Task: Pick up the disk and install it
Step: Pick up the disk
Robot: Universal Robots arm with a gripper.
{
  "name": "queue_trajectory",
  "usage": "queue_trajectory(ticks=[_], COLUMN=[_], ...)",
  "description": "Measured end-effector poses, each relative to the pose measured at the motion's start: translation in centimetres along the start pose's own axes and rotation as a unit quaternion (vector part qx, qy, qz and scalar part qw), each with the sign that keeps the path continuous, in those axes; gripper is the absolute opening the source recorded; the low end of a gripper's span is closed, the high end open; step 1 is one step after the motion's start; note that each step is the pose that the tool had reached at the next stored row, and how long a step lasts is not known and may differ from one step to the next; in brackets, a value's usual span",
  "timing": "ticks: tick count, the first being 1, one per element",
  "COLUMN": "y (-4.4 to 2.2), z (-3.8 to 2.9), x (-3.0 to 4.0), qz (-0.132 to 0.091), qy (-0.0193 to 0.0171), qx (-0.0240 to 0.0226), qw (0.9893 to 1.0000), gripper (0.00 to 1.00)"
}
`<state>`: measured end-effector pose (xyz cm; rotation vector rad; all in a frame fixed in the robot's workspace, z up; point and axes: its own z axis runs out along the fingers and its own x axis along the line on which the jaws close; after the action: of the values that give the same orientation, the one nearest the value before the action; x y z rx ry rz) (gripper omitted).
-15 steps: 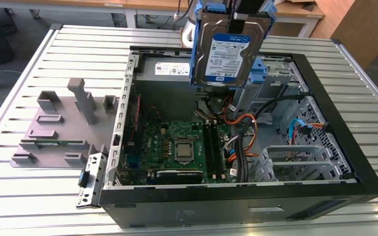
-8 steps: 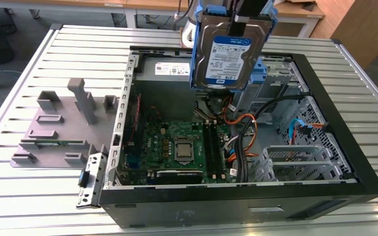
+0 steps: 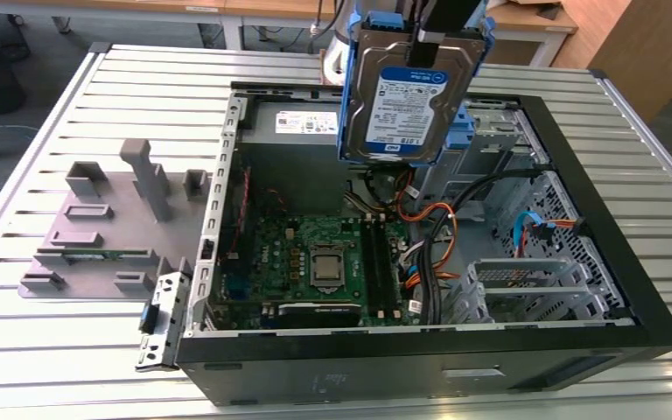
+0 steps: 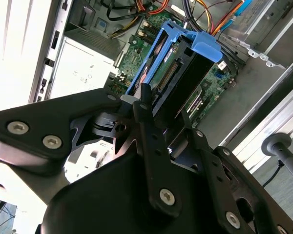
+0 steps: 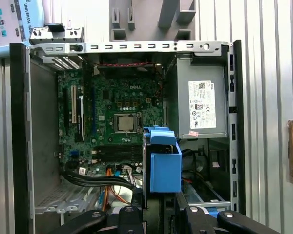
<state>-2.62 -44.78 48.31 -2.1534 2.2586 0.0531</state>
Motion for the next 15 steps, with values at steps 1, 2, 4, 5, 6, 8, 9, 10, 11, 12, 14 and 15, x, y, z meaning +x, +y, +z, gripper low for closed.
queue_trajectory(ticks=[1, 2, 4, 5, 6, 8, 9, 10, 11, 12, 14, 15], y=[0.00, 0.00, 0.00, -0.01, -0.01, -0.01, -0.02, -0.02, -0.03, -0.03, -0.04, -0.04], z=[0.00, 0.00, -0.01, -0.01, -0.01, -0.01, -0.01, -0.02, -0.02, -0.02, -0.03, -0.04], x=[0.01, 0.01, 0.08, 0.13, 0.20, 0.36, 0.45, 0.53, 0.62, 0.71, 0.90, 1.00], qz=[0.000, 0.000, 0.000, 0.000, 0.000, 0.000, 0.000, 0.000, 0.000, 0.000, 0.000, 0.000], qy=[0.0000, 0.0000, 0.0000, 0.0000, 0.0001, 0.0001, 0.0002, 0.0002, 0.0002, 0.0003, 0.0004, 0.0005], qx=[0.0000, 0.0000, 0.0000, 0.0000, 0.0000, 0.0000, 0.0000, 0.0000, 0.0000, 0.0000, 0.0000, 0.0000], qw=[1.0000, 1.0000, 1.0000, 1.0000, 1.0000, 1.0000, 1.0000, 1.0000, 1.0000, 1.0000, 1.0000, 1.0000], gripper=[0.35, 0.35, 0.35, 0.35, 0.35, 0.35, 0.35, 0.35, 0.35, 0.35, 0.35, 0.35])
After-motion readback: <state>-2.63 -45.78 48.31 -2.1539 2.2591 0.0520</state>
